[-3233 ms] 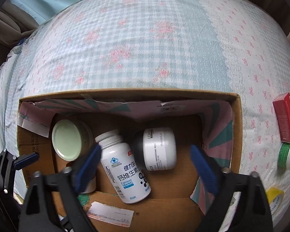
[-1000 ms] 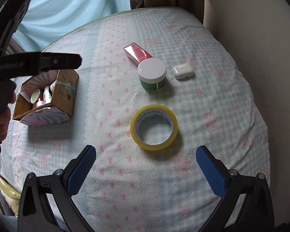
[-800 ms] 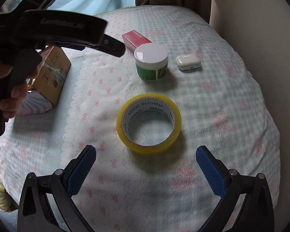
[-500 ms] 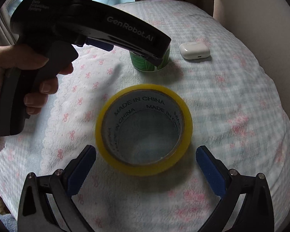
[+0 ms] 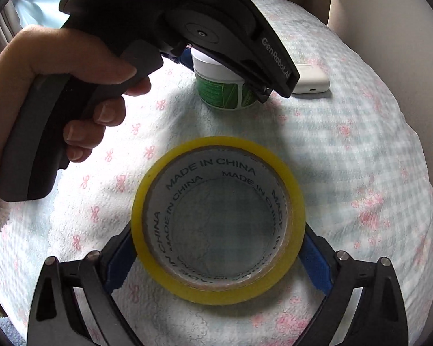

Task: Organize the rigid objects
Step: 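Grasp the white-lidded green jar with left tool while right tool grasps yellow tape, then carry the held jar and tape roll over the cardboard box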

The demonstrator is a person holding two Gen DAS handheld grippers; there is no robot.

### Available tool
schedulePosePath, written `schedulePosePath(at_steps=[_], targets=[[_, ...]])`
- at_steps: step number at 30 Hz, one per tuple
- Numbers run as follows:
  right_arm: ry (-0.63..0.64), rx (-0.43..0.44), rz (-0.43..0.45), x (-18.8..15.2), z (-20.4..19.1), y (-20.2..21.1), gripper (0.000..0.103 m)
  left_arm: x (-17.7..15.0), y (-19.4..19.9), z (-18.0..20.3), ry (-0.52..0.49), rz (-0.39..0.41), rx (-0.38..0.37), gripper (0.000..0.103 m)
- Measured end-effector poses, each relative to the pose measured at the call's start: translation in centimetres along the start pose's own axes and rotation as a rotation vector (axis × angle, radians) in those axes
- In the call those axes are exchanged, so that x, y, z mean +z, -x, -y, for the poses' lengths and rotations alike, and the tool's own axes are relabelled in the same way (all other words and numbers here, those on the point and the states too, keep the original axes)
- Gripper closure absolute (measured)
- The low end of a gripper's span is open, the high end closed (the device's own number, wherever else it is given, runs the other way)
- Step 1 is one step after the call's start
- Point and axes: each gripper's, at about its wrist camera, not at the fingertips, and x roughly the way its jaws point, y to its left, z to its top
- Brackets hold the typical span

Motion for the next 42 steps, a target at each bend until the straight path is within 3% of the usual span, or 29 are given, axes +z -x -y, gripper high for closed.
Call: schedulePosePath(at_steps=[12,20,31,35,42], targets=[[0.006,0.011,0.001,0.9,0.6,0.6,0.006,-0.1,1.1,0.2,0.024,-0.020,-0.003,0.033],[0.012,-0.015,0.030,1.4,1.2,3.4,0.007,-0.8,4.9,-0.2,0.063,0.003,-0.001,0.034],[0.019,-0.064,0.124,3.5,0.2,12.4,0.007,-1.6,17.1,-3.2,0.163,0.139,-0.004,0.034],[0.023,-0.064,0.162,4.9,-1.7,16.3,0.007,-3.3,22.5,-5.8,0.226,0.181,-0.026,0.034],[0.057,-0.047,0.213,8.1,-6.3,22.2,0.007,-7.6,30.9,-11.7,0.290,0.256,0.010,0.034]])
